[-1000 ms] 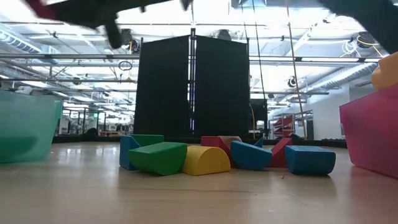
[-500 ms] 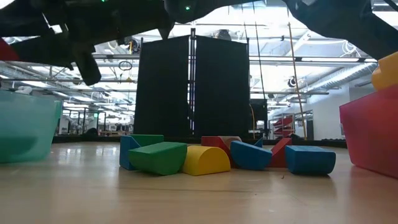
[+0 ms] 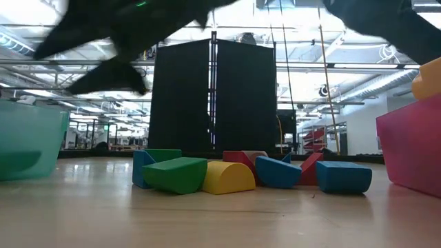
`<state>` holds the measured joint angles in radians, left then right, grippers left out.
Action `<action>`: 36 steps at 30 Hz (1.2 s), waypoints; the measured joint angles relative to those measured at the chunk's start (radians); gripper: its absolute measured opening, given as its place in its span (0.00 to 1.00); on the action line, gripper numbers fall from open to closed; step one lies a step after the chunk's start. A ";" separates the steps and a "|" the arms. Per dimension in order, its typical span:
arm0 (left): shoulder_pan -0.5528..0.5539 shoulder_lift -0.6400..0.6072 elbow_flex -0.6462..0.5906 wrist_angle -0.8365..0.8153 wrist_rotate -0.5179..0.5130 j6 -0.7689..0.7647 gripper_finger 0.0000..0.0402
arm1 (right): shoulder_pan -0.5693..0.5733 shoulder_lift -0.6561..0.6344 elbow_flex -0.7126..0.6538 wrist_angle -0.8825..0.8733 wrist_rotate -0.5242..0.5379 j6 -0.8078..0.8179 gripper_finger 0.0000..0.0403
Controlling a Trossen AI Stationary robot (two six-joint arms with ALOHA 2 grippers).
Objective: Sort blocks by size
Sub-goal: Put the 1-stud yellow game piece into the blue bin
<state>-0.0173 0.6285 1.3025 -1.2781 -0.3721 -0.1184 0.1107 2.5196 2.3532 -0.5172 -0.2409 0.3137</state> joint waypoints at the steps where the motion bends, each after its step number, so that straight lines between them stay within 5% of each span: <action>1: 0.000 0.000 0.000 0.000 0.000 0.000 0.47 | -0.005 -0.031 0.000 -0.081 0.005 -0.024 0.70; 4: 0.000 0.000 0.000 0.000 0.000 -0.006 0.47 | -0.013 -0.116 0.007 -0.383 0.056 -0.086 0.68; 8: 0.000 0.000 0.000 0.000 0.001 -0.008 0.47 | -0.004 -0.152 0.003 -0.814 0.261 -0.172 0.67; 12: 0.000 0.000 0.000 0.000 0.004 -0.019 0.47 | -0.007 -0.207 -0.095 -0.900 0.268 -0.161 0.67; 18: 0.000 -0.002 0.000 -0.024 0.006 -0.031 0.47 | -0.009 -0.512 -0.610 -0.640 0.305 0.037 0.67; 22: 0.000 -0.002 0.000 -0.044 0.005 -0.014 0.47 | -0.017 -0.752 -1.010 -0.319 0.367 0.415 0.67; 25: 0.000 -0.002 0.000 -0.042 0.005 -0.014 0.47 | -0.020 -0.819 -1.201 -0.058 0.377 0.677 0.67; 28: 0.000 -0.002 0.000 -0.042 0.004 -0.014 0.47 | -0.017 -0.806 -1.262 0.102 0.377 0.807 0.67; 36: 0.000 -0.002 0.000 -0.041 0.000 -0.006 0.47 | -0.017 -0.679 -1.149 0.084 0.367 0.825 0.67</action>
<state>-0.0174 0.6266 1.3025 -1.3190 -0.3725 -0.1242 0.0937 1.8403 1.2043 -0.4333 0.1262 1.1388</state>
